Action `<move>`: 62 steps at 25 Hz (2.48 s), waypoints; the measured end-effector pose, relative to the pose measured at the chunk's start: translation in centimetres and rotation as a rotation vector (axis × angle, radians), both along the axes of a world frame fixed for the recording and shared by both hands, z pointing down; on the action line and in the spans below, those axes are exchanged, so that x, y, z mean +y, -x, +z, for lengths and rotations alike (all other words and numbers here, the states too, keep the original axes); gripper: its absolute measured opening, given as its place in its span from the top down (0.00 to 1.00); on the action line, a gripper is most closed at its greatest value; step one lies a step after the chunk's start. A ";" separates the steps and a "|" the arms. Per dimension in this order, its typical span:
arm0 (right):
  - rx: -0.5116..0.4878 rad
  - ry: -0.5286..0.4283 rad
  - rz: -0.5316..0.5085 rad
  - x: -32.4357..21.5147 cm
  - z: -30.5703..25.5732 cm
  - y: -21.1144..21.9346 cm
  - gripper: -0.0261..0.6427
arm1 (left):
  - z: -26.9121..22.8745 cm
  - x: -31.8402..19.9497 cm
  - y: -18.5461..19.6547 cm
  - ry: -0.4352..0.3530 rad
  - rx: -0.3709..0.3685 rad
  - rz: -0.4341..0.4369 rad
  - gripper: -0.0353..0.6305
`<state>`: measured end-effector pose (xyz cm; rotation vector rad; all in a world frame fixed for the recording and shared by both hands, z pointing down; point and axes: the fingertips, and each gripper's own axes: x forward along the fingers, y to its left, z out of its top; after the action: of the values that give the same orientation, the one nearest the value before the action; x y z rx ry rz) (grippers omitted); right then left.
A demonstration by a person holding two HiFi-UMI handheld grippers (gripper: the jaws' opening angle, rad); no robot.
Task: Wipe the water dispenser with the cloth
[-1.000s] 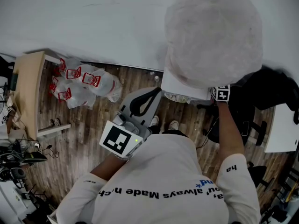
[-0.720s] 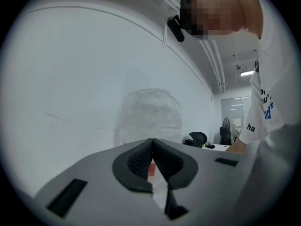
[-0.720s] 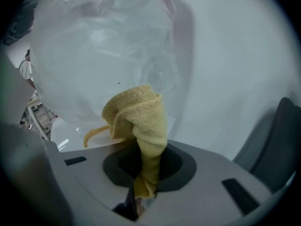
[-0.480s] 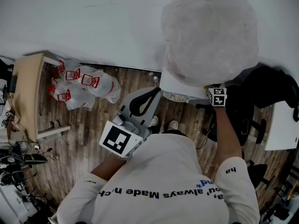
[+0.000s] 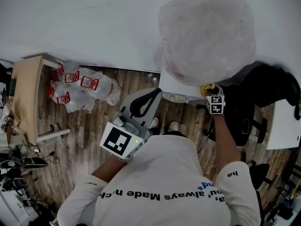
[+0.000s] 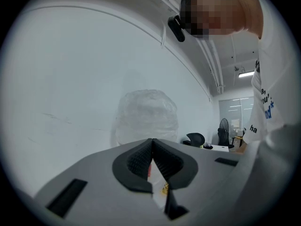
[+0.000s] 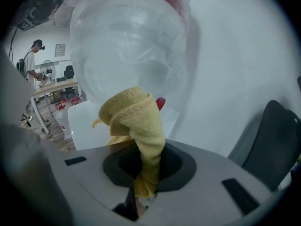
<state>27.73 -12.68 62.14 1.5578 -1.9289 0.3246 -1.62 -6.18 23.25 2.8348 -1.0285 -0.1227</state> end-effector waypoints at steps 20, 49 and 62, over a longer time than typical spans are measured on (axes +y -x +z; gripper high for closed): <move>0.024 -0.024 0.020 6.6 0.3 1.7 0.88 | -0.1 0.8 -0.2 -0.006 0.002 0.014 0.92; 0.483 -0.207 -0.720 6.4 0.3 28.7 0.87 | 0.7 1.1 3.6 0.012 -0.011 -0.036 0.92; 0.727 -0.148 -0.837 4.0 4.3 30.4 0.87 | 1.3 0.6 5.4 0.029 -0.012 -0.062 0.92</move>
<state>-2.66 -8.67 66.41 0.6577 -1.8051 -0.6597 -7.03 -5.61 24.55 2.7820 -1.1123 -0.0959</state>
